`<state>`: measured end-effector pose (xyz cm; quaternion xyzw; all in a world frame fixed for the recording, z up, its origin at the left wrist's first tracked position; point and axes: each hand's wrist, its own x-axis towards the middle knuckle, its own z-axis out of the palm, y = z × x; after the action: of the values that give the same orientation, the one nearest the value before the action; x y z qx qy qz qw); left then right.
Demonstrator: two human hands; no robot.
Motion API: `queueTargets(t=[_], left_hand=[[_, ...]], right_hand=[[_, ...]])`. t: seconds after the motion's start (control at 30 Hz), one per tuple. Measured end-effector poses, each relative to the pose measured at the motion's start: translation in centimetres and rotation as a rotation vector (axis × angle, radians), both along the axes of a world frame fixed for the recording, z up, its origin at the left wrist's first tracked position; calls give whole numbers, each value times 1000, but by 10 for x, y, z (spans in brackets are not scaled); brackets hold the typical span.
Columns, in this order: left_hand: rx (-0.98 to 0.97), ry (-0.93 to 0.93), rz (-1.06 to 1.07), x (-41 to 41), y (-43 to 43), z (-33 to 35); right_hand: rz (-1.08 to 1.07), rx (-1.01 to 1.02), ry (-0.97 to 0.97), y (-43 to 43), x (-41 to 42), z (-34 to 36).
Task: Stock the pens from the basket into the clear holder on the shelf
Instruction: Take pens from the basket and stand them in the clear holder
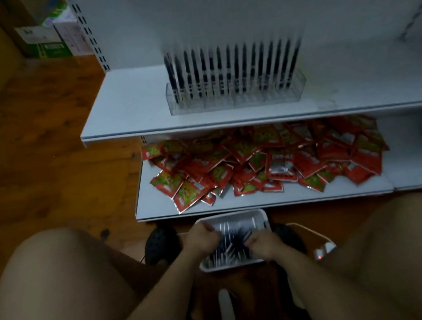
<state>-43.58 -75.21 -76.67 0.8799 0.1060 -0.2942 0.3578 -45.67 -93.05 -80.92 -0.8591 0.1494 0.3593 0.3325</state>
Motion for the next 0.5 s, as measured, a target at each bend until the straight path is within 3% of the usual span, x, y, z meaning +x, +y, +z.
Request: queueTargets(t=[0.13, 0.27, 0.5], left_hand=[[73, 41, -66, -4, -3, -37], [17, -2, 2, 16, -6, -37], [-32, 133, 54, 30, -12, -78]], right_hand=[[-65, 46, -5, 4, 11, -7], [-12, 58, 59, 9, 16, -19], [1, 48, 203, 16, 29, -60]])
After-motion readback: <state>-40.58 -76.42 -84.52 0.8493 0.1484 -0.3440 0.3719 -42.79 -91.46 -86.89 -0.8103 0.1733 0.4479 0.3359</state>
